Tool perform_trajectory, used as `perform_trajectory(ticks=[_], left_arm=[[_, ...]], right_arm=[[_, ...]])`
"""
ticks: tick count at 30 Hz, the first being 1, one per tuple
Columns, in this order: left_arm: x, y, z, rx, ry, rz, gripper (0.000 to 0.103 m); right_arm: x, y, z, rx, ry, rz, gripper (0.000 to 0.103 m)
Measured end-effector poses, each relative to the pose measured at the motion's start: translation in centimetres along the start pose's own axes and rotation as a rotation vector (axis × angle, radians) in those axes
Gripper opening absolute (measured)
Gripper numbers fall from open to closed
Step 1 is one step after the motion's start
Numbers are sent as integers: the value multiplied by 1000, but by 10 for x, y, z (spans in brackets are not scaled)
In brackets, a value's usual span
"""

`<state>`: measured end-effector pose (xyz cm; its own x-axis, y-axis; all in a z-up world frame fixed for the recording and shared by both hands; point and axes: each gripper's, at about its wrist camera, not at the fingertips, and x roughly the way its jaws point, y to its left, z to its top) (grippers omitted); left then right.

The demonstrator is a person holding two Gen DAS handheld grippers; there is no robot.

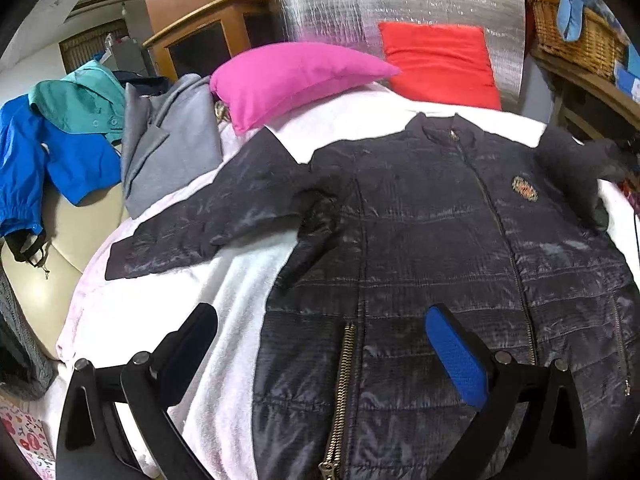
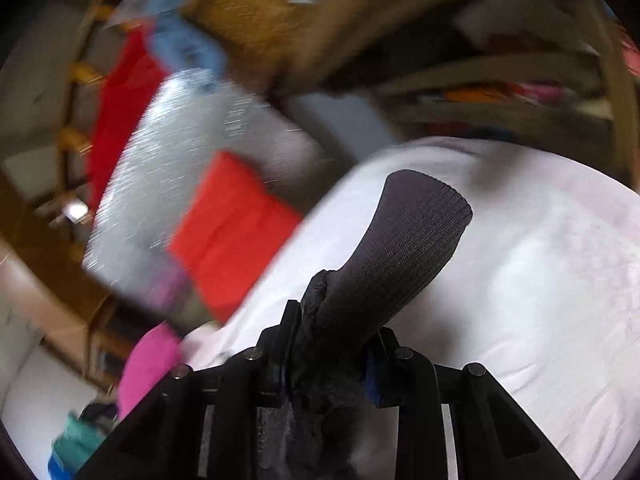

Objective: Fold large clothes
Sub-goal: 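Grasp the black jacket's sleeve cuff with the right gripper, then fold the held sleeve across the jacket front with the right gripper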

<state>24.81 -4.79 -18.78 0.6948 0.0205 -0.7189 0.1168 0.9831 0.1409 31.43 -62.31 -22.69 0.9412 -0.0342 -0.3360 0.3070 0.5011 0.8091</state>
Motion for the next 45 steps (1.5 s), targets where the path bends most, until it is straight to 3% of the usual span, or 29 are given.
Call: perform_trajectory(ticks=[5, 8, 15, 17, 19, 22, 25, 27, 31, 35, 37, 40, 45], left_arm=[[-14, 19, -6, -23, -25, -6, 103], [-19, 34, -10, -43, -30, -3, 103], [-26, 60, -19, -62, -34, 10, 103], [-26, 64, -21, -66, -29, 11, 103], [-25, 67, -22, -69, -25, 14, 103], [-26, 68, -23, -67, -29, 14, 103], [-20, 66, -17, -68, -17, -32, 103], [-14, 62, -10, -67, -10, -71, 103], [5, 50, 9, -45, 7, -148, 103], [40, 29, 44, 3, 34, -180, 103], [57, 18, 62, 11, 48, -202, 103], [92, 1, 86, 10, 111, -226, 103], [155, -24, 97, 21, 232, -188, 102]], right_arm=[[-2, 95, -58, -142, 83, 121, 30], [6, 141, -109, -187, 158, 192, 29], [49, 194, -229, -225, 383, 283, 31], [61, 204, -258, -253, 456, 279, 41], [72, 211, -284, -268, 545, 238, 88], [72, 205, -301, -221, 608, 297, 89], [54, 189, -292, -173, 568, 350, 89], [39, 172, -272, -142, 481, 338, 89], [9, 128, -210, -86, 290, 176, 89], [-15, 67, -146, 5, 99, -66, 89], [-10, 40, -129, 57, 89, -169, 89], [10, 6, -121, 109, 132, -240, 89], [43, -23, -125, 88, 237, -244, 88]])
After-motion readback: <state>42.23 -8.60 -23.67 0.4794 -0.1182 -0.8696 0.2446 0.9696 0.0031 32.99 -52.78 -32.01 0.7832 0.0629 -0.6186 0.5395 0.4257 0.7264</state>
